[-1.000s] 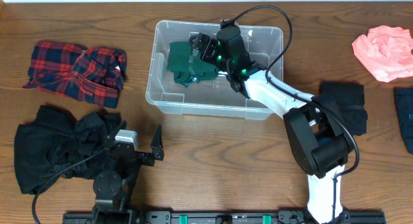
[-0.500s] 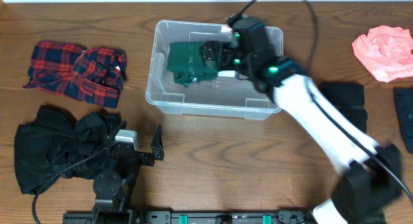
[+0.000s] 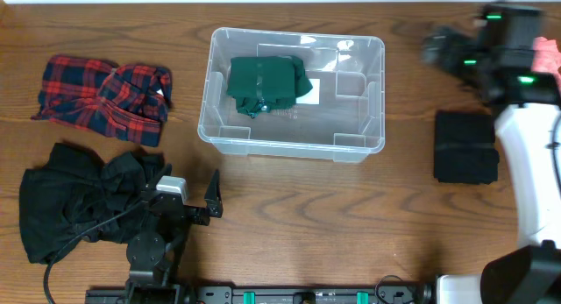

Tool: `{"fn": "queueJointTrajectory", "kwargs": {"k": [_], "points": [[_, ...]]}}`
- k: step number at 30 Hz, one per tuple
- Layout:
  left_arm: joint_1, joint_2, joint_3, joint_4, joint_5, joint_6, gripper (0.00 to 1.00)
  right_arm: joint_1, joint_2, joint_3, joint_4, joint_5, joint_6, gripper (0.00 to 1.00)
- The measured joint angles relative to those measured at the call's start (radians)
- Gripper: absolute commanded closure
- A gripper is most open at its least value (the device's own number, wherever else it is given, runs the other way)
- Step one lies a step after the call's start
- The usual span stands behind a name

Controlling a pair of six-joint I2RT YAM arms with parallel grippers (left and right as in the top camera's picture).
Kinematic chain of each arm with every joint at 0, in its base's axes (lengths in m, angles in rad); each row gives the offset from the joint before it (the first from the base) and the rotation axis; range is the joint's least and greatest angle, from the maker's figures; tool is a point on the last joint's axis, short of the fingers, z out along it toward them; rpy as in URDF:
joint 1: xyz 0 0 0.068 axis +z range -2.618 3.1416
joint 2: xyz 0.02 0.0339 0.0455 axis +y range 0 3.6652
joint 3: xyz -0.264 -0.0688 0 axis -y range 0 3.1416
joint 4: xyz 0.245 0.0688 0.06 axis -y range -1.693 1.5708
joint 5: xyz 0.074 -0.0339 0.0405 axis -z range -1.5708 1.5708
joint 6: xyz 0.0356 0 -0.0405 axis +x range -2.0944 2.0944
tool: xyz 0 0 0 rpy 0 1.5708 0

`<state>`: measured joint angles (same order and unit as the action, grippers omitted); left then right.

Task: Pack container
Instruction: 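Open the right gripper and move it to the pink shirt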

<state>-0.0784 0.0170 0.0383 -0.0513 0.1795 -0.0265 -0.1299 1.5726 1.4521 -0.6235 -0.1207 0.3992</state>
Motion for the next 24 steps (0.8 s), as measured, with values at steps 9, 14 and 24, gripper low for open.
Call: {"fn": "queueJointTrajectory", "kwargs": {"k": [9, 14, 24], "points": [[0.0, 0.0, 0.0, 0.0, 0.0, 0.0, 0.02, -0.32, 0.176, 0.0, 0.066, -0.035, -0.042, 0.01], [0.0, 0.0, 0.0, 0.0, 0.0, 0.0, 0.02, -0.459, 0.326, 0.0, 0.116, -0.116, -0.087, 0.01], [0.0, 0.0, 0.0, 0.0, 0.0, 0.0, 0.02, -0.579, 0.444, -0.001, 0.205, -0.18, -0.156, 0.01]]}}
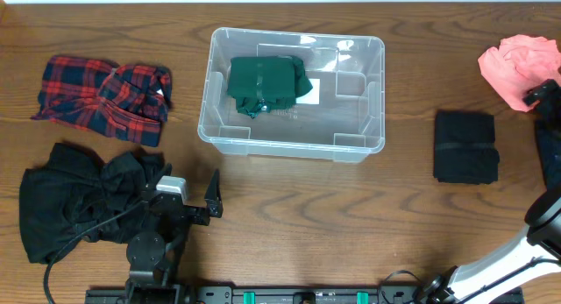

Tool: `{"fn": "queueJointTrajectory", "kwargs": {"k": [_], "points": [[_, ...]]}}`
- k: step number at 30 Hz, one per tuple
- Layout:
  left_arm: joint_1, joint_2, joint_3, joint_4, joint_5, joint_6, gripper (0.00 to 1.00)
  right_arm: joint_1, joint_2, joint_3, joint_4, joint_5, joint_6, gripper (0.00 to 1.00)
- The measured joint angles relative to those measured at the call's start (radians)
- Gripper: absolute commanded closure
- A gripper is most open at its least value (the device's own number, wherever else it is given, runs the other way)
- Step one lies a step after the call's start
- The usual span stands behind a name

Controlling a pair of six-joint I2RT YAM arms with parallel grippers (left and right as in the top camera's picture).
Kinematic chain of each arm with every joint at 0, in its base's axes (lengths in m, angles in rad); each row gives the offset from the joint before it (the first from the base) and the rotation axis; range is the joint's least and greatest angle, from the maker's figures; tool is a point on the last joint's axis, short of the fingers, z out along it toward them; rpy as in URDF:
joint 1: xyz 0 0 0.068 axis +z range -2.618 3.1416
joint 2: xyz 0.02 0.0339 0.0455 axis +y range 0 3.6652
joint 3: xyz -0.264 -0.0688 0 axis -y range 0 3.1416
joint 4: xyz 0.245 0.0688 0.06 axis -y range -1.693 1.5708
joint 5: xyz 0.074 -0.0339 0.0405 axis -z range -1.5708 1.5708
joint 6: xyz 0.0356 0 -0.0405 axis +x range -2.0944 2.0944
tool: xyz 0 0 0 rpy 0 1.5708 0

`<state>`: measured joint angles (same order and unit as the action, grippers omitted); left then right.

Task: Pack container
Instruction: 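Open the right gripper and move it to the pink shirt, then grasp the pink shirt with the right gripper and lift it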

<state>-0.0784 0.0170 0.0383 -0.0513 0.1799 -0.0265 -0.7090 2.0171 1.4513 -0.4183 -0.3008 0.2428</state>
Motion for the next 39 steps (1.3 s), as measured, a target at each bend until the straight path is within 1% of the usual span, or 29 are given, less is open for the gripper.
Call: {"fn": "queueJointTrajectory", "kwargs": {"k": [8, 15, 25, 30, 34, 39], "points": [[0.0, 0.0, 0.0, 0.0, 0.0, 0.0, 0.02, -0.048, 0.053, 0.0, 0.114, -0.006, -0.02, 0.01], [0.0, 0.0, 0.0, 0.0, 0.0, 0.0, 0.02, -0.05, 0.122, 0.0, 0.203, -0.007, -0.02, 0.01], [0.0, 0.0, 0.0, 0.0, 0.0, 0.0, 0.02, -0.05, 0.151, 0.0, 0.318, -0.011, -0.02, 0.01], [0.0, 0.0, 0.0, 0.0, 0.0, 0.0, 0.02, -0.049, 0.216, 0.0, 0.371, -0.014, -0.016, 0.01], [0.0, 0.0, 0.0, 0.0, 0.0, 0.0, 0.02, -0.049, 0.231, 0.007, 0.408, -0.018, 0.003, 0.01], [0.0, 0.0, 0.0, 0.0, 0.0, 0.0, 0.02, -0.045, 0.266, 0.017, 0.494, -0.026, 0.027, 0.01]]}}
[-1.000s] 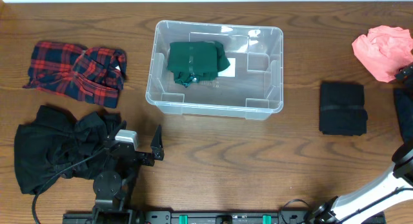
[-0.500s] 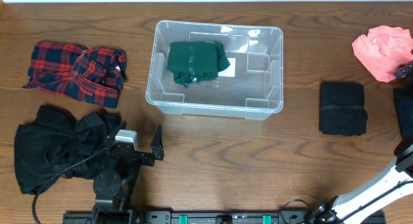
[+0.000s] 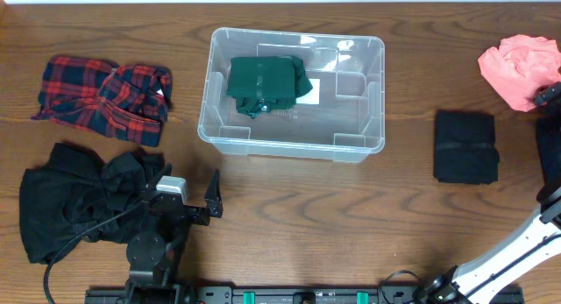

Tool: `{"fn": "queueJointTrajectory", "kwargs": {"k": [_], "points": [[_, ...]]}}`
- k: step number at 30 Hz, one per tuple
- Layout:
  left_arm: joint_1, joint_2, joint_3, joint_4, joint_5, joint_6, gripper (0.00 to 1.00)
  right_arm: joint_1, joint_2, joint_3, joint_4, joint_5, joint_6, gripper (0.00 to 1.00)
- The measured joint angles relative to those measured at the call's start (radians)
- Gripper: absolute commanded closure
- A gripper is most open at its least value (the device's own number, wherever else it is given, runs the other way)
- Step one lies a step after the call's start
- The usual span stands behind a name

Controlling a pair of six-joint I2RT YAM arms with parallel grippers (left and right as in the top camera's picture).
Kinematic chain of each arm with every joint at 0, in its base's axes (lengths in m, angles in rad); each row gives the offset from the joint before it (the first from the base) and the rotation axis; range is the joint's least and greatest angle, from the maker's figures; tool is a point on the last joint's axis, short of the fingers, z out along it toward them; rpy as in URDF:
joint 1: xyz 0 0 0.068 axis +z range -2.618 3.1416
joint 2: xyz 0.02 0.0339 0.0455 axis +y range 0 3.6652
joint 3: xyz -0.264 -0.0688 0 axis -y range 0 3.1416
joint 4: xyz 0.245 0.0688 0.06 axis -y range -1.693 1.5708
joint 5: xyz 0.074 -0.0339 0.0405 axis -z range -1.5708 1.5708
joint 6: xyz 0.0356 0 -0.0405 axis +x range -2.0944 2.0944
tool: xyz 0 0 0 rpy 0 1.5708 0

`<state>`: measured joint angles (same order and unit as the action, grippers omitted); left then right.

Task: Pack container
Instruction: 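Grasp the pink shirt with the right gripper and lift it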

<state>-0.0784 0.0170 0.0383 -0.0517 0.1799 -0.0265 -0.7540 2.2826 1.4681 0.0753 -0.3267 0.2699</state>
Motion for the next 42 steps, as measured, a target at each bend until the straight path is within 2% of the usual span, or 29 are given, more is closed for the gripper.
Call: {"fn": "queueJointTrajectory", "kwargs": {"k": [5, 10, 12, 14, 19, 22, 27, 32, 38, 42], "points": [[0.0, 0.0, 0.0, 0.0, 0.0, 0.0, 0.02, 0.013, 0.031, 0.01, 0.076, -0.019, 0.019, 0.01], [0.0, 0.0, 0.0, 0.0, 0.0, 0.0, 0.02, 0.043, 0.041, 0.01, 0.103, -0.044, 0.04, 0.15], [0.0, 0.0, 0.0, 0.0, 0.0, 0.0, 0.02, 0.054, 0.043, 0.01, 0.105, -0.049, 0.042, 0.27], [0.0, 0.0, 0.0, 0.0, 0.0, 0.0, 0.02, 0.064, 0.047, 0.01, 0.1, -0.059, 0.061, 0.45], [0.0, 0.0, 0.0, 0.0, 0.0, 0.0, 0.02, 0.08, 0.06, 0.009, 0.095, -0.097, 0.072, 0.84], [0.0, 0.0, 0.0, 0.0, 0.0, 0.0, 0.02, 0.081, 0.064, 0.008, 0.098, -0.123, 0.079, 0.98], [0.0, 0.0, 0.0, 0.0, 0.0, 0.0, 0.02, 0.079, 0.063, 0.008, 0.083, -0.162, 0.086, 0.99], [0.0, 0.0, 0.0, 0.0, 0.0, 0.0, 0.02, 0.081, 0.023, 0.002, -0.003, -0.214, 0.087, 0.99], [0.0, 0.0, 0.0, 0.0, 0.0, 0.0, 0.02, 0.098, -0.151, -0.018, -0.142, -0.265, 0.085, 0.99], [0.0, 0.0, 0.0, 0.0, 0.0, 0.0, 0.02, 0.122, -0.344, -0.018, -0.235, -0.306, 0.085, 0.99]]}}
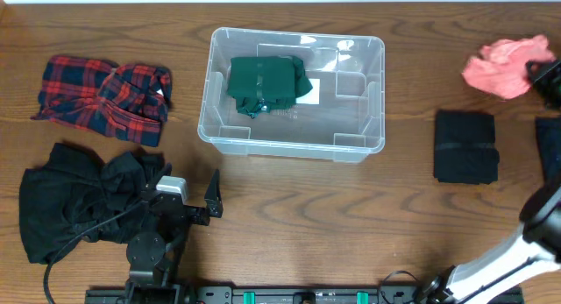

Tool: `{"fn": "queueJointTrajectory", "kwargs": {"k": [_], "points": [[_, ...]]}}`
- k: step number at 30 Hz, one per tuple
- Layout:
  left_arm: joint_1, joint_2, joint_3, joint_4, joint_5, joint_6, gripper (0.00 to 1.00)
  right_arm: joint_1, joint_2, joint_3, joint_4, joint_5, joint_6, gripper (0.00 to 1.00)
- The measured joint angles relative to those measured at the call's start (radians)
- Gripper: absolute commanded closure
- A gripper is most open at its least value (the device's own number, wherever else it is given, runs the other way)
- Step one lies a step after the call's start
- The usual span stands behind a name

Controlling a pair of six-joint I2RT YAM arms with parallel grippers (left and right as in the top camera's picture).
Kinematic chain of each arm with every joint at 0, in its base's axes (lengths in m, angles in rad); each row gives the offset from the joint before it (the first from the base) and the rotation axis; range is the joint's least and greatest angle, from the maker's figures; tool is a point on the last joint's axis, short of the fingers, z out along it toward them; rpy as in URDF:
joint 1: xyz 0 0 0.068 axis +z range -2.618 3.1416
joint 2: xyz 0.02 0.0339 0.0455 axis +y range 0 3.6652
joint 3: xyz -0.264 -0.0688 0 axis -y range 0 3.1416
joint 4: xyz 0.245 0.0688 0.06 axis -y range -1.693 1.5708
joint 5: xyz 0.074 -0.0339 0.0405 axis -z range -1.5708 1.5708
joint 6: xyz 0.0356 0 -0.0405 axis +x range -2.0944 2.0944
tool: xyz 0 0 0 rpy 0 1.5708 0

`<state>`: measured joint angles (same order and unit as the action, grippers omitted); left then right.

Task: Pack container
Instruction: 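Grasp the pink shirt with the right gripper and lift it, then carry the pink shirt into the container beside the green cloth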

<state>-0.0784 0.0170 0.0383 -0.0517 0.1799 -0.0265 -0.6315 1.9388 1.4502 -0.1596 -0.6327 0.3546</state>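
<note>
A clear plastic container [375, 120] stands at the table's middle back with a folded green garment [266, 83] inside on the left. A pink cloth [500, 66] lies bunched at the back right. My right gripper [542, 74] sits at the cloth's right end, at the frame's edge, and looks shut on it. A folded black cloth [466, 146] lies right of the container. On the left lie a red plaid shirt [105, 98] and a crumpled black garment [74, 203]. My left gripper [191, 197] rests open beside that black garment.
The right arm's white link [526, 251] rises from the front right corner. A dark item [550, 155] shows at the right edge. The left arm's base [149, 251] sits at the front edge. Bare wood lies in front of the container.
The right gripper has come onto the pink cloth's right end. The cloth has shifted left and flattened into a longer shape. The left arm has not moved.
At first the right arm stood over the back right, covering the pink cloth. Then it was drawn off to the right edge, with the cloth lying bare. Now its gripper is on the cloth, which has shifted left. The container and the left side are unchanged.
</note>
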Motion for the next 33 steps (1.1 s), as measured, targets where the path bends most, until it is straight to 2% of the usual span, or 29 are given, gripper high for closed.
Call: {"fn": "queueJointTrajectory", "kwargs": {"k": [6, 15, 19, 27, 33], "points": [[0.0, 0.0, 0.0, 0.0, 0.0, 0.0, 0.02, 0.083, -0.212, 0.0, -0.088, -0.053, 0.001, 0.99], [0.0, 0.0, 0.0, 0.0, 0.0, 0.0, 0.02, 0.333, -0.418, 0.0, -0.117, -0.103, 0.012, 0.99], [0.0, 0.0, 0.0, 0.0, 0.0, 0.0, 0.02, 0.446, -0.452, 0.0, -0.05, -0.124, 0.029, 0.99], [0.0, 0.0, 0.0, 0.0, 0.0, 0.0, 0.02, 0.658, -0.432, 0.0, -0.019, -0.139, 0.04, 0.99], [0.0, 0.0, 0.0, 0.0, 0.0, 0.0, 0.02, 0.735, -0.359, 0.0, -0.016, -0.13, 0.04, 0.99]]}}
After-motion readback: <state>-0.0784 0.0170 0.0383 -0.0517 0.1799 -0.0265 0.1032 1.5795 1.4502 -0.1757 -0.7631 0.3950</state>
